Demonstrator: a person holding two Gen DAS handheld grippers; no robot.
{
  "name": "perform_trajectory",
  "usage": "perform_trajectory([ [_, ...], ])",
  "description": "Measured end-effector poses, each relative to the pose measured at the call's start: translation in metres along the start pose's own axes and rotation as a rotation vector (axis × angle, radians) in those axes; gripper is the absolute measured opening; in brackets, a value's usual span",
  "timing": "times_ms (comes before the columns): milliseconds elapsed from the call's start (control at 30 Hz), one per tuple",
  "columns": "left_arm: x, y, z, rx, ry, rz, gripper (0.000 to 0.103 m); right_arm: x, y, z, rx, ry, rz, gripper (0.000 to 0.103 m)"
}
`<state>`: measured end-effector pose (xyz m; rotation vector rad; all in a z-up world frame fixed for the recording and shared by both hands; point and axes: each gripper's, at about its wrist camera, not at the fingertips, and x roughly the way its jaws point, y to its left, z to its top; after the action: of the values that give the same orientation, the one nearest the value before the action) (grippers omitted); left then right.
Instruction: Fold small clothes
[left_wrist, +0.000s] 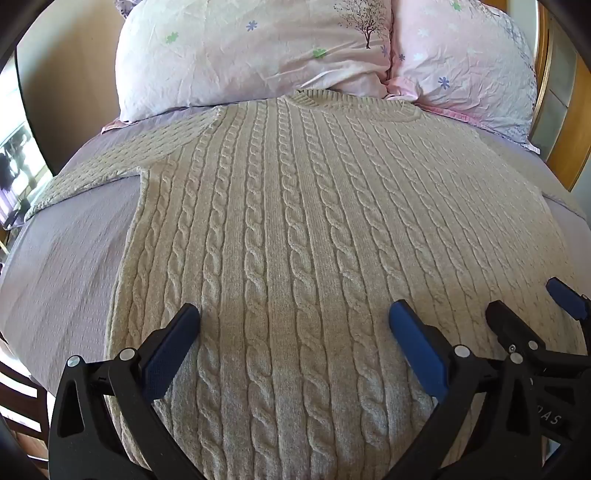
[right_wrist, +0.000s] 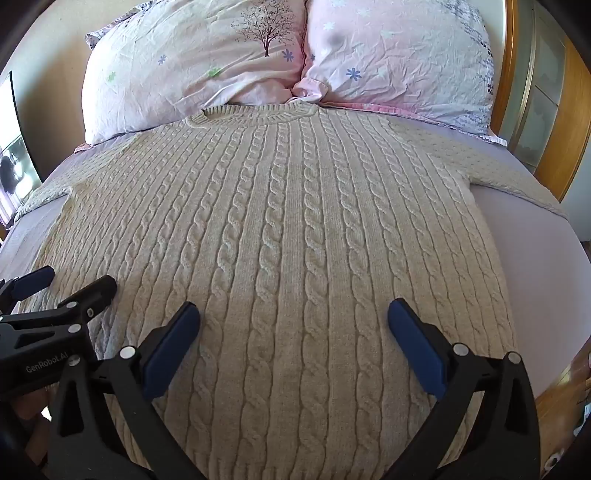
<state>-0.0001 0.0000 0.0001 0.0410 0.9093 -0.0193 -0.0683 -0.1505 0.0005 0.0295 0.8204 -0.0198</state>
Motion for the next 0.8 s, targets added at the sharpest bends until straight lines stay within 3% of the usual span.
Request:
perform_trajectory([
  [800,-0.0003,0.0,0.0,0.0,-0.007,0.0,0.102,-0.0003,-0.0001,0.0,0.001,-0.004,0.001,0.101],
])
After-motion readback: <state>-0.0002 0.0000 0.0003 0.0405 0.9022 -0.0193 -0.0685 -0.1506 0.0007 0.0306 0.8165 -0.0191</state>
